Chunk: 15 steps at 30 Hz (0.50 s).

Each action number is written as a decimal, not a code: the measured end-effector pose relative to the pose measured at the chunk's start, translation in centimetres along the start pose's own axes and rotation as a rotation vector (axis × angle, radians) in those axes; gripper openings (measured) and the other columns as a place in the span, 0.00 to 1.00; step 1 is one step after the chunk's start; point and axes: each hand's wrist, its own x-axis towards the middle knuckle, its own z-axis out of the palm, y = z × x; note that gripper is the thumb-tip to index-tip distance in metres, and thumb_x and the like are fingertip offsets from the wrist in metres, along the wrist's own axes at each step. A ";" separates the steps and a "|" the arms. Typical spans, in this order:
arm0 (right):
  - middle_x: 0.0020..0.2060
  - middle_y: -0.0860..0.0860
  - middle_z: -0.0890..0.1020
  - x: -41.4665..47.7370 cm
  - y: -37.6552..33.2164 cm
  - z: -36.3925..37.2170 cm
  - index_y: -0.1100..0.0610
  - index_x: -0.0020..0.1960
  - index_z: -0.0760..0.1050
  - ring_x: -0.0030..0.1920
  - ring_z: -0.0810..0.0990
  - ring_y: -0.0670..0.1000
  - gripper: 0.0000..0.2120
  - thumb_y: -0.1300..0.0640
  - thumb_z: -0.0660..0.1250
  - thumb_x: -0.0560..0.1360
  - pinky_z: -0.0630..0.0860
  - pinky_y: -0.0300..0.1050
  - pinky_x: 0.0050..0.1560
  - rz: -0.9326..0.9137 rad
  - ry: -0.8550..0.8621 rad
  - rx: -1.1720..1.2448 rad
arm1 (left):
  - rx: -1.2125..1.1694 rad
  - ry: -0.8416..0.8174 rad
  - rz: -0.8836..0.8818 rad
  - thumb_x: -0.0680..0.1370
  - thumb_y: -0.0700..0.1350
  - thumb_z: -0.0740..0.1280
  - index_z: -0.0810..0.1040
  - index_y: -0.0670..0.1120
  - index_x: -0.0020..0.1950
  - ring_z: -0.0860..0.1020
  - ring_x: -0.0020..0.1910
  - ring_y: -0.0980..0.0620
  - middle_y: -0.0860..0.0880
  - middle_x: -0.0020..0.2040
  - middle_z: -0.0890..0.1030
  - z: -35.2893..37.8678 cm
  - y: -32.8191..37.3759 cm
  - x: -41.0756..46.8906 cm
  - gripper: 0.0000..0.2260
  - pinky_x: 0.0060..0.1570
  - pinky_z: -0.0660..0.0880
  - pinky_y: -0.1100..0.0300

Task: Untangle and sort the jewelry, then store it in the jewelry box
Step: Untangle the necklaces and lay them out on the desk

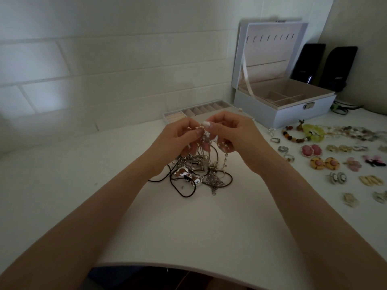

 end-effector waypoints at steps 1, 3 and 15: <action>0.31 0.48 0.78 0.1 0.0 0.0 0.57 0.47 0.78 0.25 0.70 0.44 0.05 0.57 0.71 0.73 0.68 0.35 0.27 0.026 -0.022 -0.023 | -0.014 0.028 0.000 0.80 0.40 0.61 0.74 0.40 0.47 0.72 0.26 0.57 0.51 0.31 0.81 -0.1 0.0 0.1 0.05 0.27 0.66 0.67; 0.33 0.47 0.79 0.1 0.1 0.0 0.56 0.49 0.77 0.28 0.72 0.43 0.08 0.58 0.72 0.71 0.69 0.34 0.29 0.077 -0.068 -0.087 | -0.041 0.087 -0.013 0.80 0.41 0.61 0.74 0.44 0.45 0.73 0.25 0.56 0.51 0.28 0.79 -0.3 0.0 0.2 0.05 0.27 0.67 0.67; 0.28 0.43 0.80 0.6 1.0 -0.2 0.52 0.37 0.82 0.26 0.71 0.39 0.06 0.63 0.76 0.67 0.66 0.29 0.30 -0.073 0.167 -0.245 | 0.184 0.109 -0.020 0.74 0.44 0.71 0.81 0.50 0.45 0.69 0.30 0.57 0.44 0.30 0.73 -1.1 -1.0 0.7 0.02 0.32 0.66 0.67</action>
